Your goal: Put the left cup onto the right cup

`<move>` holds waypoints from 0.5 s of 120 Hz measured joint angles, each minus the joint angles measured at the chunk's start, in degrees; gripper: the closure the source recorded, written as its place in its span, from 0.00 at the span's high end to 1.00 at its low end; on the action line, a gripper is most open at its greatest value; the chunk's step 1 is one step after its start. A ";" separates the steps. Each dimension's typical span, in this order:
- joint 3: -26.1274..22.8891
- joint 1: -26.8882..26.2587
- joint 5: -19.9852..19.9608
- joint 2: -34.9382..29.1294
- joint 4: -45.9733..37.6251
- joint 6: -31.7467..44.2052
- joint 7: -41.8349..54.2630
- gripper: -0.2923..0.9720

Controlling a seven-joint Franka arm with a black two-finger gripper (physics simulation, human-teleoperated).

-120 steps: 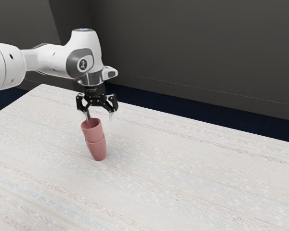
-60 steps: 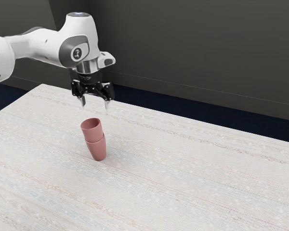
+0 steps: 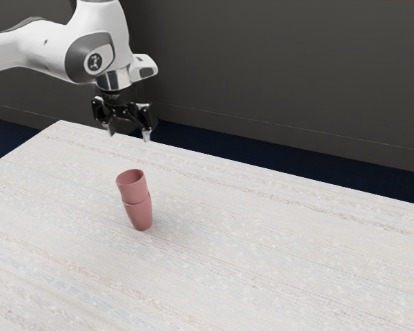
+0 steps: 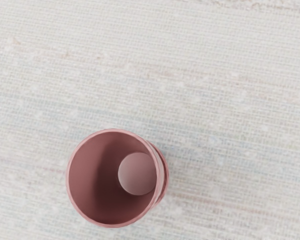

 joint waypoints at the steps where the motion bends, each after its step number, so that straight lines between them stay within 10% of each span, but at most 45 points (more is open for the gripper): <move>1: 0.02 -0.03 0.00 -0.05 -0.01 0.00 0.01 0.77; 60: 2.63 -2.95 0.01 -6.26 -2.58 -4.08 -3.39 0.77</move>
